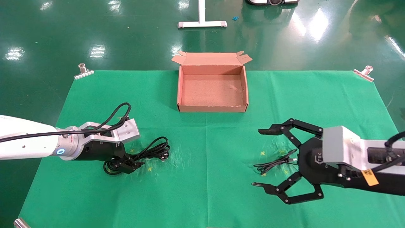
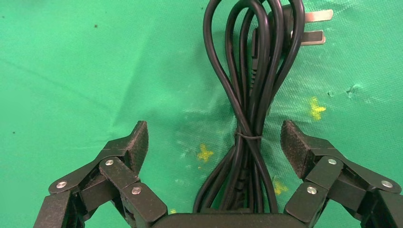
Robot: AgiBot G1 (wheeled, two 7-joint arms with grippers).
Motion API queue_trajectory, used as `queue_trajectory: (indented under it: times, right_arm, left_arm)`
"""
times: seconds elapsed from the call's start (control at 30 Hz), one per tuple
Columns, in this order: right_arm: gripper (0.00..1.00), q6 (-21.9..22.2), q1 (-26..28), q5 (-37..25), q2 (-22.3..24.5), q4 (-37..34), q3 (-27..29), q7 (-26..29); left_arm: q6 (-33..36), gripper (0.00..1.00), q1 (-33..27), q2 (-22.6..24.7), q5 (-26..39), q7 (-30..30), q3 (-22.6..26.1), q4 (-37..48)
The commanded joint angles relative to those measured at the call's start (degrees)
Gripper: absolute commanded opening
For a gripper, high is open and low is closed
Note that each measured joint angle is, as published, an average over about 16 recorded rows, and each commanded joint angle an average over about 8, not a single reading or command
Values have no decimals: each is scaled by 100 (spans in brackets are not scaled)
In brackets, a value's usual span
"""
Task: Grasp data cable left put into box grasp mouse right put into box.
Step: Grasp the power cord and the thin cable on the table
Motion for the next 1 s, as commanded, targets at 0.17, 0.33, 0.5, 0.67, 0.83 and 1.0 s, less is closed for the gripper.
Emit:
queue_trajectory:
  times: [0.17,0.33,0.5,0.67,0.83,1.0]
  right_arm:
    - [100,-7,18,-87,-2,5,-32,-33]
    - [100,166,9,-678,-54,15,-203,-249]
    - [100,553,-16,-1616,-215,9,-495,-348]
    - [100,890,79,-2498,-488,-16,-809,-115]
    - [100,1124,241,-3215,-788,-69,-1062,338]
    - [100,1210,398,-3680,-1024,-162,-1227,870]
  left_arm:
    - [19,100,-2,-4,17,-45,5,-37]
    - [20,100,1,-6,21,-56,5,-49]
    - [20,100,2,-7,23,-60,6,-53]
    - [20,100,3,-8,24,-61,6,-55]
    - [20,100,3,-8,24,-62,6,-56]
    - [20,100,3,-8,24,-62,6,-56]
